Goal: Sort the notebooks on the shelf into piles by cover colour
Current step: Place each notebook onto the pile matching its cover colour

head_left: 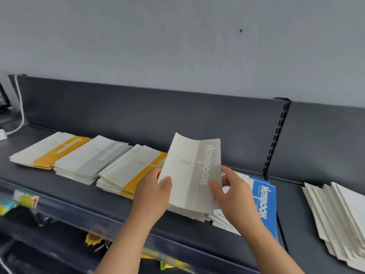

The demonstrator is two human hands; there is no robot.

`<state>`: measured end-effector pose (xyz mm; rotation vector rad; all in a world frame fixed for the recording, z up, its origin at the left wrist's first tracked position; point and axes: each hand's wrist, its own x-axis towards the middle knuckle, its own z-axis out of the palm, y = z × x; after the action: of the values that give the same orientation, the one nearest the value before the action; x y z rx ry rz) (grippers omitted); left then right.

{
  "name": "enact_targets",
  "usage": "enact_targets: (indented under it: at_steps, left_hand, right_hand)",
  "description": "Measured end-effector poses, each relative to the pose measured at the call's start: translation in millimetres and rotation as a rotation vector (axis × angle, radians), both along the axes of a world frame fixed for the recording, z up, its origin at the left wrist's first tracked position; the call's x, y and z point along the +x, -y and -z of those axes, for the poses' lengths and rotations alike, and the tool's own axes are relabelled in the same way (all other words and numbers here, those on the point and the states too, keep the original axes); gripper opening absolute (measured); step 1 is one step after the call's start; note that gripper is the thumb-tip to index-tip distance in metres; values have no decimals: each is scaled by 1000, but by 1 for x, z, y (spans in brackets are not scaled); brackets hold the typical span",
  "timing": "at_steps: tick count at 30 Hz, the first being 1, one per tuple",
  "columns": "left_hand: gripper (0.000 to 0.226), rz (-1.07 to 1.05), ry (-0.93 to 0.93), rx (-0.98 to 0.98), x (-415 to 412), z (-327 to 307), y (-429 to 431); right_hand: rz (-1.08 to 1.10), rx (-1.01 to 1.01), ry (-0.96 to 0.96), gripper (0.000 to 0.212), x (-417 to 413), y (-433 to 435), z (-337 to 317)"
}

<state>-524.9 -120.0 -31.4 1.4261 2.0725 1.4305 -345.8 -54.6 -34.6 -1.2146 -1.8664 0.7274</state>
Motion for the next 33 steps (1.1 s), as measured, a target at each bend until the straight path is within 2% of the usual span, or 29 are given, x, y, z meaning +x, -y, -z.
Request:
enact_targets:
  at_steps: [4,12,27,33]
  left_hand:
    - [13,-29,-36,-46,-72,-2,18]
    - [22,-81,-90,-132,-182,2,42]
    - [22,-224,-162,-115,-279,-1,23]
    - [22,-210,-202,-161,-314,2,12]
  right_hand:
    - [-20,5,-6,37,-73,10,-2]
    - [-69,-78,-42,35,-189,31,4]
    - [-176,-69,50,42,-296,-1,-1]
    - [-148,-18,144,23,-331,-10,8]
